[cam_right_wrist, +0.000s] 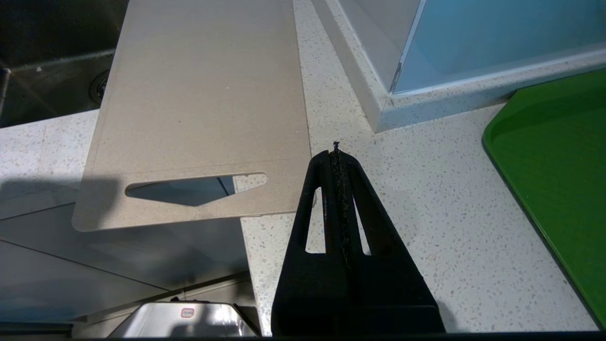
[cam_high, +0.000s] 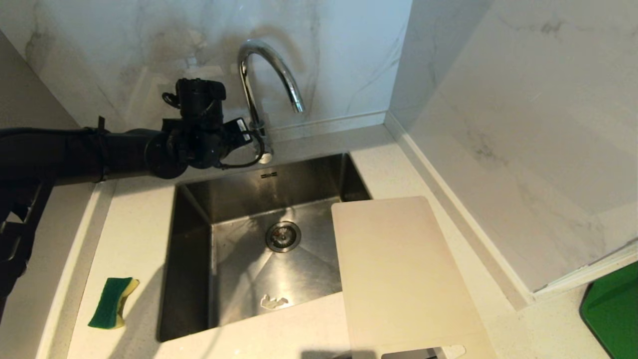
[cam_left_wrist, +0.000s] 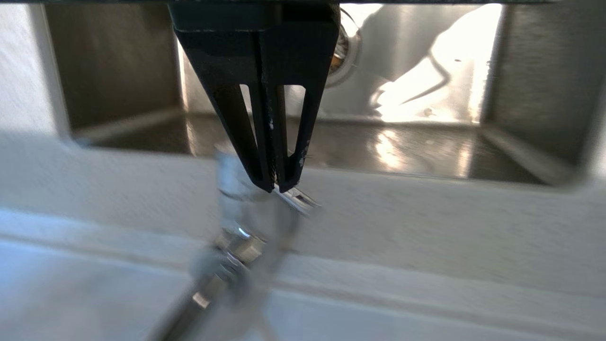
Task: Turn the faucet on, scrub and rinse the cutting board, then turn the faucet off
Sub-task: Turn on the tap
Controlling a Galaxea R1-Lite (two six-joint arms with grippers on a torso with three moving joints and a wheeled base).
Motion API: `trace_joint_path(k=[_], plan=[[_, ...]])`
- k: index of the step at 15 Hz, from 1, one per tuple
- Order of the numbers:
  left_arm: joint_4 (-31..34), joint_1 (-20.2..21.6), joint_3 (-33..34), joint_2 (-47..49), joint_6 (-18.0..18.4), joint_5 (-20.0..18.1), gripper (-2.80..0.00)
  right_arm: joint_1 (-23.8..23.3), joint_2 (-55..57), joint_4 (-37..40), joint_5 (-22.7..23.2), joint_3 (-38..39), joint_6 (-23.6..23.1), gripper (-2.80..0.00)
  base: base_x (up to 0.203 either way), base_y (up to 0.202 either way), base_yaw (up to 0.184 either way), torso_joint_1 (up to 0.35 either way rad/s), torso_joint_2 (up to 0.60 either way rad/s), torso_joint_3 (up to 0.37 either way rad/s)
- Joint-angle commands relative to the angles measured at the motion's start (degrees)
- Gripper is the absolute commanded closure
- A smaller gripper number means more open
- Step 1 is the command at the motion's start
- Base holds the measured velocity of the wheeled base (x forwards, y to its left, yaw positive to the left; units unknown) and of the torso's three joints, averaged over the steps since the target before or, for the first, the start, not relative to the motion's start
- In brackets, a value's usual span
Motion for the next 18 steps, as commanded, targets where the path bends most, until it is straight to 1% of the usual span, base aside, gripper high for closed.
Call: trace_joint_path(k=[1,3,5,6,10,12,14,15,17,18], plan=[[-0.8,-0.7,-0.1,1.2,-0.1,0.3,0.00,0.0,0.0,0.0,0.0,0.0,0.0,0.00,0.000,0.000,0.000,0.000,0.00,0.000],[-2.5,-1.2,-0.1,2.0,-0.1,1.1,0.00,0.0,0.0,0.0,0.0,0.0,0.0,0.00,0.000,0.000,0.000,0.000,0.00,0.000],[-6.6,-1.9,-0.1,3.4,0.7,3.9,0.00,0.0,0.0,0.0,0.0,0.0,0.0,0.00,0.000,0.000,0.000,0.000,0.00,0.000],[-7.1,-2.1,-0.1,3.6,1.6,4.3,-2.80,0.0,0.0,0.0,0.0,0.0,0.0,0.00,0.000,0.000,0.000,0.000,0.00,0.000],[-7.2,-3.1,-0.1,3.6,1.7,4.4,-2.80,0.0,0.0,0.0,0.0,0.0,0.0,0.00,0.000,0.000,0.000,0.000,0.00,0.000],[-7.2,-3.4,0.0,4.1,1.5,5.2,-2.80,0.0,0.0,0.0,0.0,0.0,0.0,0.00,0.000,0.000,0.000,0.000,0.00,0.000],[-7.3,-3.6,0.0,4.3,1.1,7.5,-2.80,0.0,0.0,0.0,0.0,0.0,0.0,0.00,0.000,0.000,0.000,0.000,0.00,0.000],[-7.3,-3.7,0.0,4.2,0.3,9.0,-2.80,0.0,0.0,0.0,0.0,0.0,0.0,0.00,0.000,0.000,0.000,0.000,0.00,0.000],[-6.6,-4.6,0.0,4.1,-0.1,13.5,-2.80,0.0,0.0,0.0,0.0,0.0,0.0,0.00,0.000,0.000,0.000,0.000,0.00,0.000],[-6.3,-5.4,0.0,4.1,-0.1,14.5,-2.80,0.0,0.0,0.0,0.0,0.0,0.0,0.00,0.000,0.000,0.000,0.000,0.00,0.000]])
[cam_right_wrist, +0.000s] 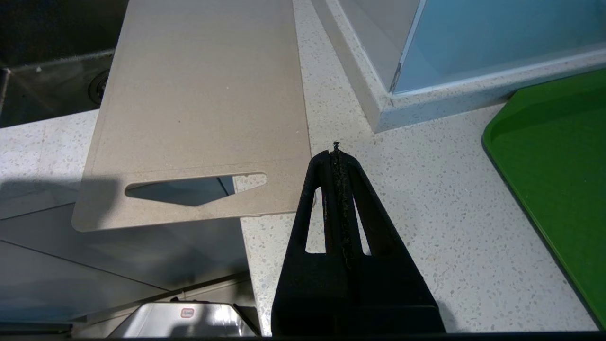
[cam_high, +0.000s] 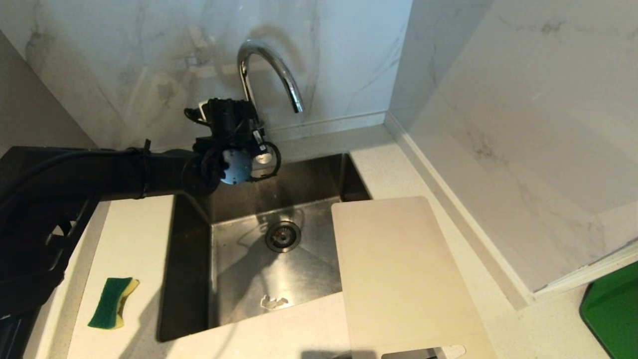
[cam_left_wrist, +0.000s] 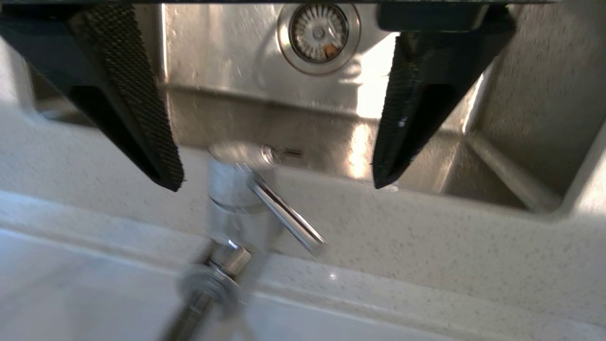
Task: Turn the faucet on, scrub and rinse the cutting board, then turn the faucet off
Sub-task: Turn on the tap
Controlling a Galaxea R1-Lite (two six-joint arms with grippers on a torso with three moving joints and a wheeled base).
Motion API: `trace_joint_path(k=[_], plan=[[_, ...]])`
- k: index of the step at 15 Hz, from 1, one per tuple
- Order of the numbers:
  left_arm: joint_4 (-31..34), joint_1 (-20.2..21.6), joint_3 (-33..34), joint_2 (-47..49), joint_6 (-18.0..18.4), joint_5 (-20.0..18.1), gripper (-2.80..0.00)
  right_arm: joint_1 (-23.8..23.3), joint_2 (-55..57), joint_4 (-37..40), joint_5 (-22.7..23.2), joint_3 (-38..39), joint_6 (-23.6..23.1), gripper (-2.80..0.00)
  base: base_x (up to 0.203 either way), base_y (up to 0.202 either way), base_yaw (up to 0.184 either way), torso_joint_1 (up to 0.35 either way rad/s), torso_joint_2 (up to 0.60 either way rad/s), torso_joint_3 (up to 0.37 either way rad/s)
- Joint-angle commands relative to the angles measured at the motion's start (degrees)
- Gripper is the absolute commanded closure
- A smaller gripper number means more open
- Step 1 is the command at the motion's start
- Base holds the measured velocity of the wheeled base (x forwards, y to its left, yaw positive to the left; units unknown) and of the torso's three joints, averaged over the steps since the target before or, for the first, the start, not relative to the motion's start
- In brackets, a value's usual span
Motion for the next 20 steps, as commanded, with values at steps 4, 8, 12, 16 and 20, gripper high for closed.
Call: trace_joint_path(k=[4,8,12,16,20], plan=[[-0.3,-1.5,-0.1,0.3,-0.2,3.1,-2.80,0.0,0.0,0.0,0.0,0.0,0.0,0.00,0.000,0.000,0.000,0.000,0.00,0.000],[-2.1,-1.5,-0.1,2.1,-0.2,7.4,-2.80,0.0,0.0,0.0,0.0,0.0,0.0,0.00,0.000,0.000,0.000,0.000,0.00,0.000],[-3.8,0.9,-0.1,4.3,-0.1,6.4,-2.80,0.0,0.0,0.0,0.0,0.0,0.0,0.00,0.000,0.000,0.000,0.000,0.00,0.000],[-9.9,1.5,-0.8,8.0,2.2,5.6,-2.80,0.0,0.0,0.0,0.0,0.0,0.0,0.00,0.000,0.000,0.000,0.000,0.00,0.000],[-12.4,2.2,-1.0,9.2,3.5,5.5,-2.80,0.0,0.0,0.0,0.0,0.0,0.0,0.00,0.000,0.000,0.000,0.000,0.00,0.000]])
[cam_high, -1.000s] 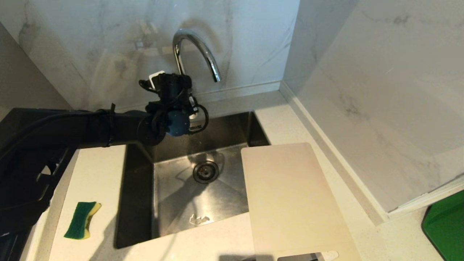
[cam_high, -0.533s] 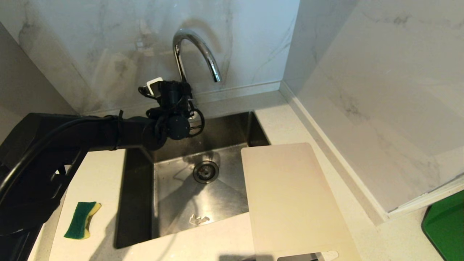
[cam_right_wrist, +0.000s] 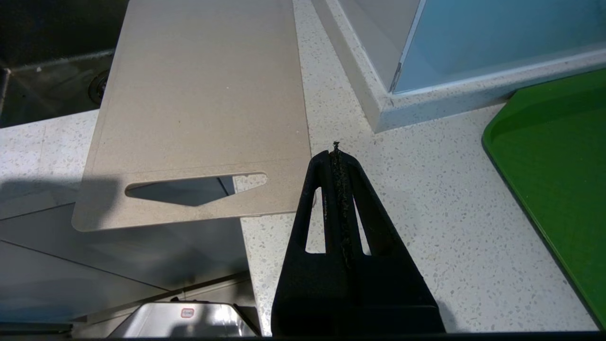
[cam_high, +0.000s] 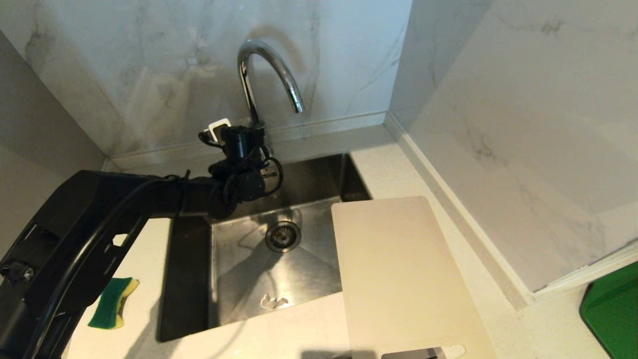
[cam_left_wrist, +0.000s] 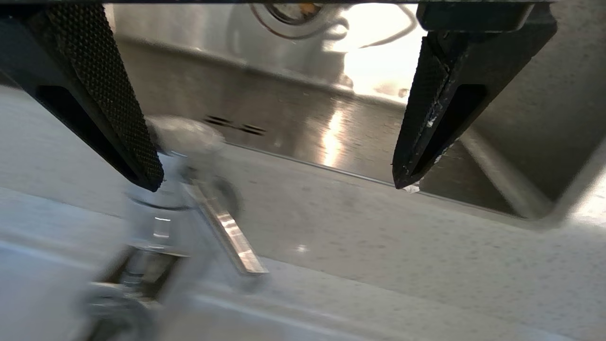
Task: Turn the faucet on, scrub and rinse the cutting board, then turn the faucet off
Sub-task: Turn on the tap
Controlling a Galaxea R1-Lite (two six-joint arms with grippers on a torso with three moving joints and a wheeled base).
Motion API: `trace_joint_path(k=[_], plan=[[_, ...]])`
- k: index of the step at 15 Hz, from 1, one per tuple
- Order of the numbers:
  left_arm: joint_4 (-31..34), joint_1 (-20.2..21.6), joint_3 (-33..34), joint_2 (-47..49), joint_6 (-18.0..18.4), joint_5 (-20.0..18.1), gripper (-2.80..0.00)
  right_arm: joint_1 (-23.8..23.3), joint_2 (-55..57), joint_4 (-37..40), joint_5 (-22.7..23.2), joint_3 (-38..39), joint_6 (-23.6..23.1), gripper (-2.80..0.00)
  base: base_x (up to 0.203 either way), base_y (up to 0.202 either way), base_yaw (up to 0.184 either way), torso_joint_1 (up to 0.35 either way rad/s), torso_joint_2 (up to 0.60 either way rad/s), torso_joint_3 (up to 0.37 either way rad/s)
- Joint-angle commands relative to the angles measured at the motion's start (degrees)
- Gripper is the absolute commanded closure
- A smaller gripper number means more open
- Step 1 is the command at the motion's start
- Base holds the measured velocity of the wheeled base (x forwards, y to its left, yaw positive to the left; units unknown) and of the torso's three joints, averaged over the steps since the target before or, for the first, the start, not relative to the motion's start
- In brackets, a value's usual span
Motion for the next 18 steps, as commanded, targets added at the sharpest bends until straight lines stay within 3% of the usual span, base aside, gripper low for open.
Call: trace_joint_path(k=[1,18], plan=[[-0.3,0.5,-0.1,0.6,0.0,0.2,-2.80,0.0,0.0,0.0,0.0,0.0,0.0,0.00,0.000,0.000,0.000,0.000,0.00,0.000],[-5.2,2.7,-0.5,1.5,0.1,1.2,-2.80,0.0,0.0,0.0,0.0,0.0,0.0,0.00,0.000,0.000,0.000,0.000,0.00,0.000]])
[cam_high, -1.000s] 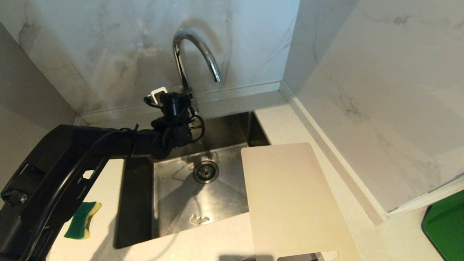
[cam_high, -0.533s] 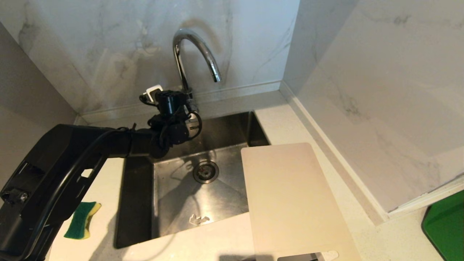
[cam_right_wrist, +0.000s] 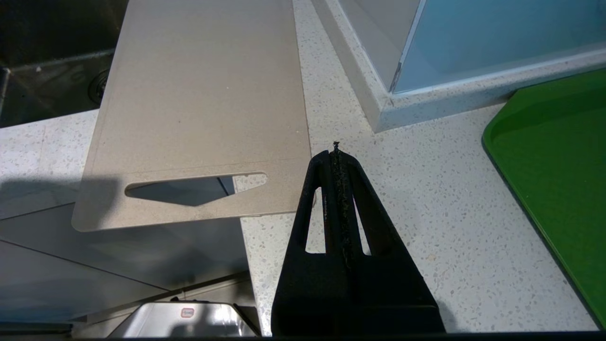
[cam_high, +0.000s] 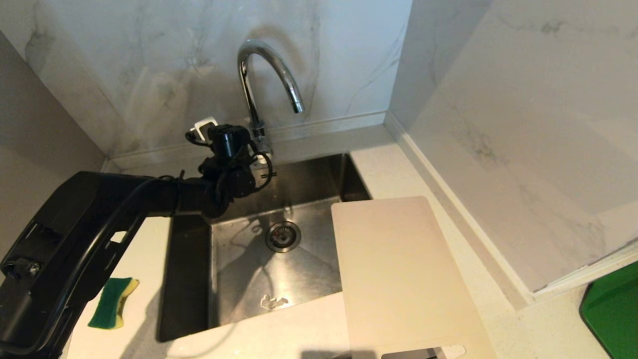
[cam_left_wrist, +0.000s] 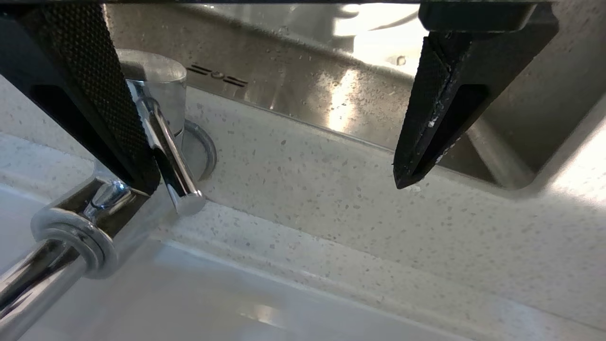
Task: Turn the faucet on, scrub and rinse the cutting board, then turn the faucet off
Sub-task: Turn on the tap
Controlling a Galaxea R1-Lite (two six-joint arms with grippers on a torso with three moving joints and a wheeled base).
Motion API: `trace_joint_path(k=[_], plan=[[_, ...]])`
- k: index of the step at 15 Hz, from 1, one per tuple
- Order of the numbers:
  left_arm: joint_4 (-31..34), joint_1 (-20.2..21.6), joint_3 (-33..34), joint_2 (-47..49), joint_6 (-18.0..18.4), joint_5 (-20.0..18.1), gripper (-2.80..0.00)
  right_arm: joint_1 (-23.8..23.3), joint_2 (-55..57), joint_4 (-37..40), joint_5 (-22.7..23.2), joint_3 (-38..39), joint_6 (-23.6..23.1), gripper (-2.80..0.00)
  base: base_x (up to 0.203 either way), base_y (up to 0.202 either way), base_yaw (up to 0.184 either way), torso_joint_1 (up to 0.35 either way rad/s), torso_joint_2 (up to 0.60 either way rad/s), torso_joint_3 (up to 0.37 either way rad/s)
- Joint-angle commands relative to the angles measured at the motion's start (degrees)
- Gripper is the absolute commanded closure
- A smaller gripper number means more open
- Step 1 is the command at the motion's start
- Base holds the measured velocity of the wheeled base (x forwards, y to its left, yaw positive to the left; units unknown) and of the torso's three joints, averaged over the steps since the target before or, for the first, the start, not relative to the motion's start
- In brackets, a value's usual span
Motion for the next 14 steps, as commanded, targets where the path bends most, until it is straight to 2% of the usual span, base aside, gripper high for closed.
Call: trace_joint_path(k=[1,7,14], plan=[[-0.1,0.0,0.0,0.6,-0.1,0.4,-2.80,0.0,0.0,0.0,0.0,0.0,0.0,0.00,0.000,0.000,0.000,0.000,0.00,0.000],[0.4,0.8,0.1,0.8,0.0,0.0,-2.80,0.0,0.0,0.0,0.0,0.0,0.0,0.00,0.000,0.000,0.000,0.000,0.00,0.000],[5.8,1.2,0.3,-0.6,-1.5,-0.2,-2.80,0.0,0.0,0.0,0.0,0.0,0.0,0.00,0.000,0.000,0.000,0.000,0.00,0.000]])
